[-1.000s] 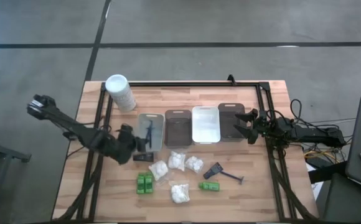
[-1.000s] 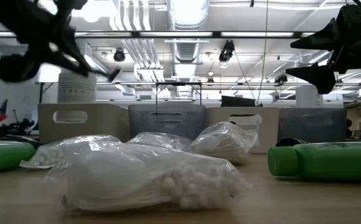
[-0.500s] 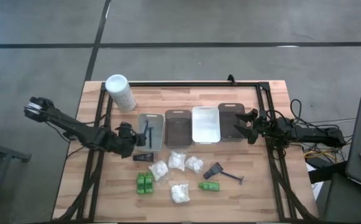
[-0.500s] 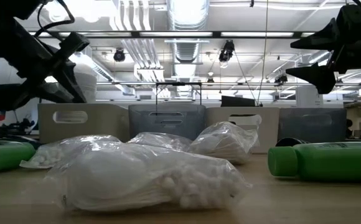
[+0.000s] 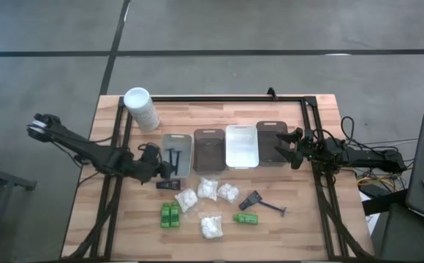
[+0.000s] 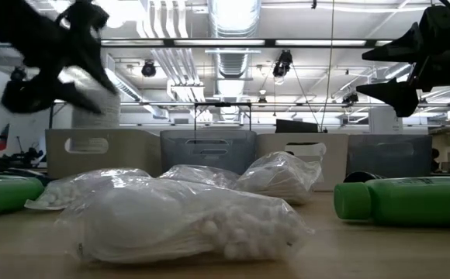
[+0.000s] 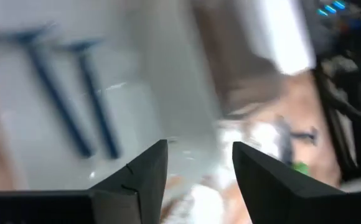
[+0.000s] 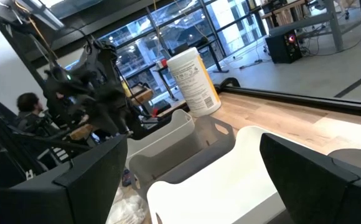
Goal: Pick & Place Travel size toiletries
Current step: Put the right shampoo into the right black bin
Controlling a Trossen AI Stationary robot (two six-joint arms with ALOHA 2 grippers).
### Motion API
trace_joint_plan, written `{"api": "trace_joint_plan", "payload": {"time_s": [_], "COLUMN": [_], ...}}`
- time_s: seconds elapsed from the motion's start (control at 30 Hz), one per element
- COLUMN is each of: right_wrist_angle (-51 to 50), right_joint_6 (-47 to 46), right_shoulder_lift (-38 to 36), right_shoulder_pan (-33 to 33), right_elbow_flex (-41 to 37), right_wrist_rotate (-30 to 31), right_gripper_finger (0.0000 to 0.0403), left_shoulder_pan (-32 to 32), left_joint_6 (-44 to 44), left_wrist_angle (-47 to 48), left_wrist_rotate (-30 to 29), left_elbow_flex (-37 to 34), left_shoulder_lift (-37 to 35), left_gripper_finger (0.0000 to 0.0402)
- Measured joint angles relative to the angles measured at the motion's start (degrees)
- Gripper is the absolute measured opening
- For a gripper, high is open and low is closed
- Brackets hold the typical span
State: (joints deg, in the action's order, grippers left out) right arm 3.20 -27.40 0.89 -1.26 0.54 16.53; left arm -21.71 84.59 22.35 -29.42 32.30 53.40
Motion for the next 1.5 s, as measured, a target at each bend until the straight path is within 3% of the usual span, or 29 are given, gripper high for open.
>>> {"api": "trace_joint_plan", "payload": {"time_s": [0.2,0.37,0.6,0.9,1.03,1.2,1.37,1.5], "right_wrist_angle": [0.00,0.01,0.02,1.02,8.03,19.70,32.44,29.00], "right_joint_6": [0.00,-0.01,-0.02,1.18,-15.84,-26.27,-28.54,-29.70], "right_shoulder_lift": [0.00,0.00,0.00,0.07,-0.18,0.14,6.15,17.25], "right_shoulder_pan": [0.00,0.00,-0.01,-0.13,-0.15,-0.15,1.64,5.11], "right_elbow_flex": [0.00,0.00,0.00,0.00,0.04,0.00,0.19,5.68], "right_wrist_rotate": [0.00,0.00,0.00,0.76,2.03,6.50,-2.31,-5.29], "right_gripper_finger": [0.0364,0.0363,0.0364,0.0363,0.0363,0.0363,0.0364,0.0363], "left_shoulder_pan": [-1.26,-1.76,0.03,7.48,11.63,15.68,18.76,20.41], "left_joint_6": [-30.82,-44.38,-47.11,-49.63,-50.15,-48.92,-47.84,-46.01], "left_wrist_angle": [-0.26,-0.13,-3.92,-7.81,-7.78,-7.89,-9.27,-12.50], "left_wrist_rotate": [3.65,8.60,4.37,3.96,3.99,4.01,4.04,4.09], "left_elbow_flex": [9.57,14.60,15.91,15.91,15.88,15.86,15.78,15.78], "left_shoulder_lift": [-1.52,-1.59,-1.63,-1.77,-1.76,-1.44,-0.21,0.35], "left_gripper_finger": [0.0183,0.0183,0.0183,0.0181,0.0181,0.0181,0.0181,0.0181]}}
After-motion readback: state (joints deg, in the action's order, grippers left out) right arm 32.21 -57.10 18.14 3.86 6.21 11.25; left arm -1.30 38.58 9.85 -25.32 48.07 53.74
